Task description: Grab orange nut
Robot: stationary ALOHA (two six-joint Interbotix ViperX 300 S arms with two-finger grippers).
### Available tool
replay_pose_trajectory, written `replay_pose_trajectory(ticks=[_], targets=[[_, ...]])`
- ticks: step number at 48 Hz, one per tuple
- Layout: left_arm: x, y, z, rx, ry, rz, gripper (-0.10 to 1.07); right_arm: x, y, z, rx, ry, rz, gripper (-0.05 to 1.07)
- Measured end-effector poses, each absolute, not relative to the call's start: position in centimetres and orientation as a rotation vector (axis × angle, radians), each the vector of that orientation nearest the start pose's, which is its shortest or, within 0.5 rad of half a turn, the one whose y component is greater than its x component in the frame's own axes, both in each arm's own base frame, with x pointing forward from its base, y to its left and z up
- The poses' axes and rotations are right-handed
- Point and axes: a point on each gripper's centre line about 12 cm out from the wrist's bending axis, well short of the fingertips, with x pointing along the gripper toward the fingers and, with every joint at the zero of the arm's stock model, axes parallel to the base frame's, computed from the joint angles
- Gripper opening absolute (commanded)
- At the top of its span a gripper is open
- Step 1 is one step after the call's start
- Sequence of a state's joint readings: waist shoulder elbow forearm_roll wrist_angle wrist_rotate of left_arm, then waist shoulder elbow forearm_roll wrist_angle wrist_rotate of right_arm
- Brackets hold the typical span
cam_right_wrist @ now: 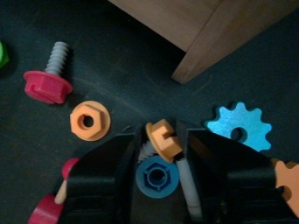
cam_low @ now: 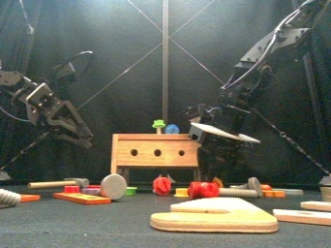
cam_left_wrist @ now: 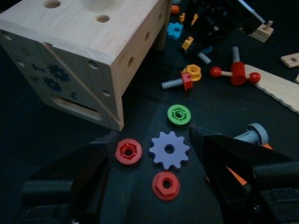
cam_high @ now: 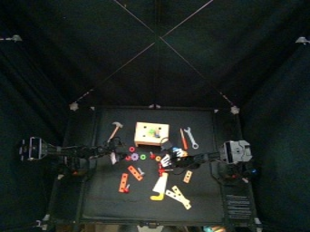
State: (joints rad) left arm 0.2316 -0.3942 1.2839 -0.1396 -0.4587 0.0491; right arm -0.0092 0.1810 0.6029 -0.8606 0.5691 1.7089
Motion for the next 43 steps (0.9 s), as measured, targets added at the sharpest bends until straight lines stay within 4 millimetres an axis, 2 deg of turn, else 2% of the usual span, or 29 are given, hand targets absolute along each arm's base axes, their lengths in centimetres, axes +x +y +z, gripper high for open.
replay_pose_trajectory(ticks=[9,24,43], targets=[[22.8,6.2,14.4,-0.112,0.424,0.307,0.98,36.6,-5.1,10.7,0.578,0.863,-0.867,0.55],[22.8,6.2,14.4,-0.113,0.424,0.308,0.98,36.7,-4.7,13.5,0.585,0.796,-0.826,0.55],[22.8,6.2,14.4,-0.115,0.423,0.308,0.98,36.8,-4.3,13.7,0.572,0.793,-0.811,0.55]])
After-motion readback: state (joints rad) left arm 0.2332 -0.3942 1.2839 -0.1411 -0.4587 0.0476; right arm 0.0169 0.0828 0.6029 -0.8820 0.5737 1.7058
